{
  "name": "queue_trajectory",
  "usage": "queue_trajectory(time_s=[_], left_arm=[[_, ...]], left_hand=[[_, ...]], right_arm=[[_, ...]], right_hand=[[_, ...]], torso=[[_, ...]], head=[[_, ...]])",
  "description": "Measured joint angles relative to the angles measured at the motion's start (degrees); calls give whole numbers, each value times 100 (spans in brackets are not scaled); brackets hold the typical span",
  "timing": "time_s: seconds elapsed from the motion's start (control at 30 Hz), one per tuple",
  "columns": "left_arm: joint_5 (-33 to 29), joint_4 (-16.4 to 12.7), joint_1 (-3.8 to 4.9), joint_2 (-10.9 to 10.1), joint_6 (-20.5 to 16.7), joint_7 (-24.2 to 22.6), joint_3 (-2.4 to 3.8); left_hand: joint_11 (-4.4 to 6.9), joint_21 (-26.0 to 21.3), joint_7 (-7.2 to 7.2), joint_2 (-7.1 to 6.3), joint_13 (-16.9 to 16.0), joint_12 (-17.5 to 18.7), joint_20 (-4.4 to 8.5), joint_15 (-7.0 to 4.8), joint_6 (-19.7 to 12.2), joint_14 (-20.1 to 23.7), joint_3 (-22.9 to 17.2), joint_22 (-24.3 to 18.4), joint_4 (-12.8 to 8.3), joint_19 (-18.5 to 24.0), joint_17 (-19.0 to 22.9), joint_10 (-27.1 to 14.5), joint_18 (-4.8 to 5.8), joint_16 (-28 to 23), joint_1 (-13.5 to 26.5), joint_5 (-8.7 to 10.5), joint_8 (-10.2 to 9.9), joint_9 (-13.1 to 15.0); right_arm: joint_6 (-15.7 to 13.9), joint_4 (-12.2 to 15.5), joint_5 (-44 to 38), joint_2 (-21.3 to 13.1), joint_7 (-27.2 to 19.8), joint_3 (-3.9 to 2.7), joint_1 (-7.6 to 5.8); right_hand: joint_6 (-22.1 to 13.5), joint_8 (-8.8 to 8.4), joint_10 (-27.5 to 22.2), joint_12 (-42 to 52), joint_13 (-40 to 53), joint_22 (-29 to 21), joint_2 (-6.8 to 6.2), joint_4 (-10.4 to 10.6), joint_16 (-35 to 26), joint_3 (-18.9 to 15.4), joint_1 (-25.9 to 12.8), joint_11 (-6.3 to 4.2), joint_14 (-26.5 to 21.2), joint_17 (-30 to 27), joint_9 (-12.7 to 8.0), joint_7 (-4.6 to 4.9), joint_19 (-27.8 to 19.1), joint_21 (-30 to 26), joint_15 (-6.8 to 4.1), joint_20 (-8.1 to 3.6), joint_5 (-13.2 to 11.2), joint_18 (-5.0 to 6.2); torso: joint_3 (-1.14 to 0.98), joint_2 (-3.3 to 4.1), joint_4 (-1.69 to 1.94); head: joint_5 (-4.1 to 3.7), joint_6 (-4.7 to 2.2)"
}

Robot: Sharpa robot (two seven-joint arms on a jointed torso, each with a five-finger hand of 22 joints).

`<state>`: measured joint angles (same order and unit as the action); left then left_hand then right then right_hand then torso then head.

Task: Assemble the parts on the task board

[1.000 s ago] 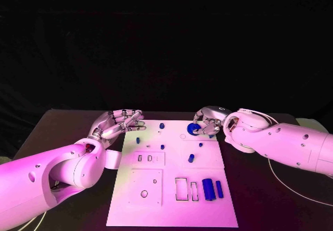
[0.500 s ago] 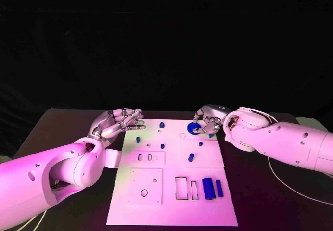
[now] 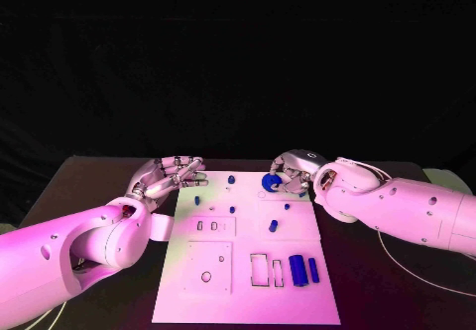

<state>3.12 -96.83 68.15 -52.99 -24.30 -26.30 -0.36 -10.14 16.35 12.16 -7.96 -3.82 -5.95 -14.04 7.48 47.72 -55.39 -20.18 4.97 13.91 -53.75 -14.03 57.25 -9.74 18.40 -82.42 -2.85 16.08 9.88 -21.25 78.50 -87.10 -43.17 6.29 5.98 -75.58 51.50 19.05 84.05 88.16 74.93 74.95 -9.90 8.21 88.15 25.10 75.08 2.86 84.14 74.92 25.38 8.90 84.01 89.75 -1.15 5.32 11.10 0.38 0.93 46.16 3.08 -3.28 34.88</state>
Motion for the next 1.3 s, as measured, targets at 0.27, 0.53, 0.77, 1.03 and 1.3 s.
queue_trajectory(time_s=[0.27,0.53,0.77,1.03,1.3], left_arm=[[0,14,0,3,0,1,0],[0,23,0,19,0,1,0],[0,27,0,37,0,1,0],[0,28,0,48,0,0,1],[-1,28,0,47,1,0,1]], left_hand=[[0,0,0,0,0,0,0,0,0,0,0,0,0,0,1,0,0,0,0,0,0,0],[0,0,0,0,0,0,0,0,0,0,0,-6,0,0,1,0,0,0,0,0,0,0],[0,0,0,0,0,0,0,0,0,0,0,-6,0,0,-4,0,0,0,0,0,0,0],[0,0,0,0,0,0,0,0,0,0,0,-6,0,0,-3,0,0,0,0,0,0,1],[0,0,0,0,0,0,0,0,0,0,0,-6,0,0,-3,0,0,0,0,0,0,1]], right_arm=[[-442,394,-297,62,87,-7,-15],[-618,467,-583,502,238,-6,-22],[-651,166,-754,970,320,31,24],[-622,-143,-827,1270,383,54,132],[-550,-279,-840,1387,463,57,154]], right_hand=[[11,-35,-16,2,-1,-1,-60,82,0,56,-69,-16,0,0,2,10,0,0,0,0,-33,0],[14,-47,-16,2,-1,-1,-43,82,0,57,-143,-16,0,-1,5,6,0,0,0,0,-38,0],[14,-69,-16,2,-1,-2,-37,82,0,57,-150,-16,0,-1,6,6,0,0,1,1,-47,0],[17,-92,-16,2,-2,-3,-37,98,-1,73,-150,-16,0,3,9,3,0,0,1,1,-49,0],[18,-103,-16,1,-2,-3,-60,98,-1,73,-173,-16,0,3,34,1,0,0,1,1,-60,1]], torso=[[2,-2,-1],[7,0,3],[10,4,11],[11,7,12],[7,6,4]], head=[[32,-21],[49,-24],[62,-9],[95,21],[114,43]])
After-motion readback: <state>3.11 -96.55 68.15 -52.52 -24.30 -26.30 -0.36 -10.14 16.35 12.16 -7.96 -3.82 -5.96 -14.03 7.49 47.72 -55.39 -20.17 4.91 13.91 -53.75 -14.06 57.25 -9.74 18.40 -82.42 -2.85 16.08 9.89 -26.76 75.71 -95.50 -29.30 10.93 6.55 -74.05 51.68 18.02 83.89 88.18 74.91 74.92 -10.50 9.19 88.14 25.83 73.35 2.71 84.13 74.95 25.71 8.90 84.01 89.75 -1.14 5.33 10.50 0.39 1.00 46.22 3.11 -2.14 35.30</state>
